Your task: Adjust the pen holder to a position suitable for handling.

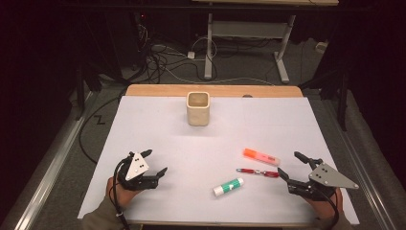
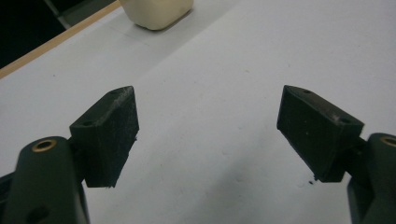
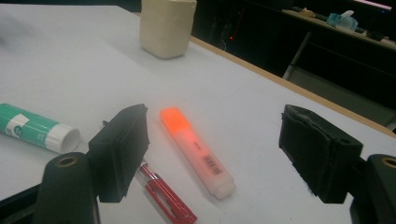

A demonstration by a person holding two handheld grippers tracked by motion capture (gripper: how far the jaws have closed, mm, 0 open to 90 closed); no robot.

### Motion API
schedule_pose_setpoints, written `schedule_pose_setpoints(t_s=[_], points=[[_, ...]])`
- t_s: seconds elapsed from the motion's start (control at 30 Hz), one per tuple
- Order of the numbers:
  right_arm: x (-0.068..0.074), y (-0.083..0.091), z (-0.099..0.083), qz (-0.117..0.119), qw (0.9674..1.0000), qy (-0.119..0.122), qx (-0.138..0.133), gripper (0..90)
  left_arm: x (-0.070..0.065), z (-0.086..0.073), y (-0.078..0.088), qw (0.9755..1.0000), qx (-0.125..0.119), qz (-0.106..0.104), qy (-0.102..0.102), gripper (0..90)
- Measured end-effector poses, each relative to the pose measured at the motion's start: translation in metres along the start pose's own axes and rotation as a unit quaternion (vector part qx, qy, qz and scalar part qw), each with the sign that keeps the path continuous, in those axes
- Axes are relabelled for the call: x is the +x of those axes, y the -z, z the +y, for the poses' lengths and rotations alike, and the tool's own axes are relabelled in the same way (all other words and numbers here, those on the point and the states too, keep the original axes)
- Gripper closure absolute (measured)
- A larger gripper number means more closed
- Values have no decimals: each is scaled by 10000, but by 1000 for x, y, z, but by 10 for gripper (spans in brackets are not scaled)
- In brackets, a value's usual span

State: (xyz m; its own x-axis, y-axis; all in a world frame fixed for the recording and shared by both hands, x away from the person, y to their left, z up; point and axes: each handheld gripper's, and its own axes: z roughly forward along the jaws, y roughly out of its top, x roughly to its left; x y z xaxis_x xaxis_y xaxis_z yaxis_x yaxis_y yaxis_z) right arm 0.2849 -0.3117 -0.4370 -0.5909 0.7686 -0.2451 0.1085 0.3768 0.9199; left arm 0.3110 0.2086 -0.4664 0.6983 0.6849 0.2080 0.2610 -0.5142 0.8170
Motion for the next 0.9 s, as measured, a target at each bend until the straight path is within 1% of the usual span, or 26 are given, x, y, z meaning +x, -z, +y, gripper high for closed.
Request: schedule_pose_setpoints(t_s=[0.13,0.23,0.3,0.37,0.43,0.53,0.57,0.6,0.63,0.67,0.7,0.73,0.77,0.83,0.9], points=[[-1,1,0,1,10000,23,-29,242,-1,0,0,10000,34,-4,-34,202],[0,1,1,11,10000,1,-42,242,-1,0,-1,10000,70,-6,-21,207],[2,1,2,47,10000,57,-43,242,-1,0,-2,10000,89,-34,-16,207],[2,0,2,62,10000,45,-22,242,0,1,-3,9999,107,-50,-69,207],[1,0,2,62,10000,40,-32,242,3,4,-5,9999,111,-112,-53,207],[1,-1,1,85,10000,26,40,242,7,8,-7,9998,136,-125,-55,212],[2,-1,1,100,9999,4,57,242,9,12,-9,9998,163,-109,-63,218],[2,-1,1,100,9999,4,57,242,11,15,-11,9997,203,-136,-66,218],[3,-2,-1,144,9998,33,133,242,15,21,-14,9996,209,-171,-123,246],[3,-2,-1,168,9997,50,147,242,16,24,-15,9995,216,-151,-154,248],[3,-2,-1,168,9997,50,147,242,19,28,-17,9994,230,-179,-178,248],[4,-2,-2,198,9996,58,177,242,22,33,-19,9993,218,-242,-164,250],[4,-3,-2,197,9996,76,209,242,24,38,-21,9993,201,-261,-194,262],[3,-3,-1,220,9995,60,203,242,29,50,-27,9987,269,-374,-229,278],[3,-3,-1,223,9995,40,203,242,36,63,-35,9972,359,-578,-299,296]])
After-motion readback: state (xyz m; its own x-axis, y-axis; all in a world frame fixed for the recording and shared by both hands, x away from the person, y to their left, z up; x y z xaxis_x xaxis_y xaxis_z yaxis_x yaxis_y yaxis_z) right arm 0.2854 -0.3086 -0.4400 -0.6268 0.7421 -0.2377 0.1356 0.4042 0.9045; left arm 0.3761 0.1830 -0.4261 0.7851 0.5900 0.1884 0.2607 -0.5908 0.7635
